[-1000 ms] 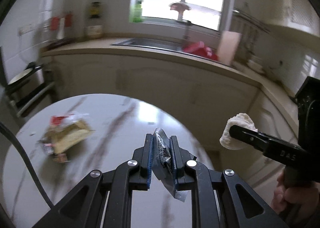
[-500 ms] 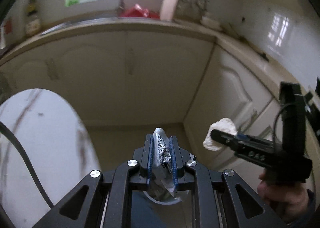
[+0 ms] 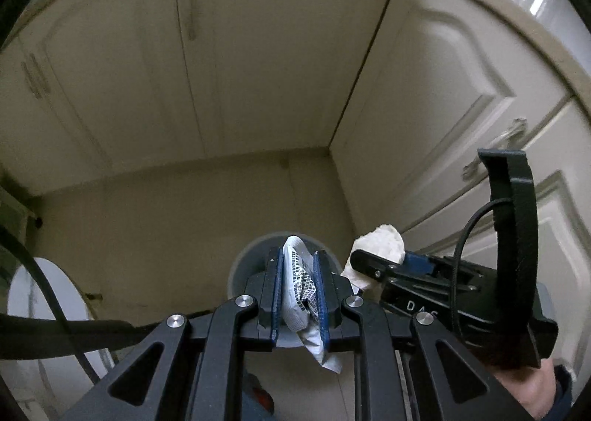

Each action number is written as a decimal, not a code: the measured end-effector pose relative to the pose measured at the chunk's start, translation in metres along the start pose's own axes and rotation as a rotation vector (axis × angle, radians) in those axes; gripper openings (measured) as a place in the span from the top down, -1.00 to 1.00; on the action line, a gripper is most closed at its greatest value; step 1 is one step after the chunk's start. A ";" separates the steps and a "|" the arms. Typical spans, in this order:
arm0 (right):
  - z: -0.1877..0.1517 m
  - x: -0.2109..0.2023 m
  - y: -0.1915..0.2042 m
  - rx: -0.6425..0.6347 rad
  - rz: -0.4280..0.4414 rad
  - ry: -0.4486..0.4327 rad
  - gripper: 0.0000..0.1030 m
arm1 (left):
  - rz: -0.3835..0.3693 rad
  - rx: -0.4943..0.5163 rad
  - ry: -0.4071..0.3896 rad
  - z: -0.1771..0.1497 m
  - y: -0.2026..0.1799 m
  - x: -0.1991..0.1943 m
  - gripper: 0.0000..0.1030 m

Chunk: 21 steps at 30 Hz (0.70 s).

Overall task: Collect trash
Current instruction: 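Open both grippers over the blue bin to drop the items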

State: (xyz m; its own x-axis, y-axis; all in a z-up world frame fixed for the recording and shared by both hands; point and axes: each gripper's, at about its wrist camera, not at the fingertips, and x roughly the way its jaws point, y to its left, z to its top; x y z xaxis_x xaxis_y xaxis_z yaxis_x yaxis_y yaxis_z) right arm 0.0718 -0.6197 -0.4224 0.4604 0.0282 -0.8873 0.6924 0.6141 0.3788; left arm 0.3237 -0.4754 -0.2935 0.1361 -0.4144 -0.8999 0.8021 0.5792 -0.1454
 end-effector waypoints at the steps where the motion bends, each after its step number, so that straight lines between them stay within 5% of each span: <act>1: -0.001 0.010 -0.007 0.011 -0.007 0.021 0.23 | 0.001 -0.009 0.011 0.001 0.003 0.007 0.75; 6: -0.005 0.037 -0.022 0.033 -0.017 0.065 0.13 | 0.007 -0.059 0.070 0.005 0.013 0.044 0.57; 8: -0.005 0.043 -0.025 0.040 -0.020 0.068 -0.19 | 0.013 -0.074 0.094 0.006 0.018 0.054 0.06; 10: -0.006 0.044 -0.028 0.048 -0.020 0.063 -0.57 | 0.016 -0.089 0.098 0.010 0.021 0.060 -0.08; 15: -0.008 0.042 -0.029 0.060 -0.049 0.050 -1.00 | 0.040 -0.077 0.089 0.018 0.020 0.062 -0.24; 21: -0.011 0.017 -0.032 0.112 -0.105 0.005 -1.00 | 0.093 -0.015 0.003 0.000 0.006 0.029 -0.49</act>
State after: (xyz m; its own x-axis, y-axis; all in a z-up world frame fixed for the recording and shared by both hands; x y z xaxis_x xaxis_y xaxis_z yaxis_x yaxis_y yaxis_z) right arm 0.0516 -0.6302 -0.4523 0.3798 -0.0278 -0.9247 0.7942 0.5223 0.3105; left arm 0.3325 -0.4841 -0.3207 0.2080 -0.3559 -0.9111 0.7773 0.6256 -0.0670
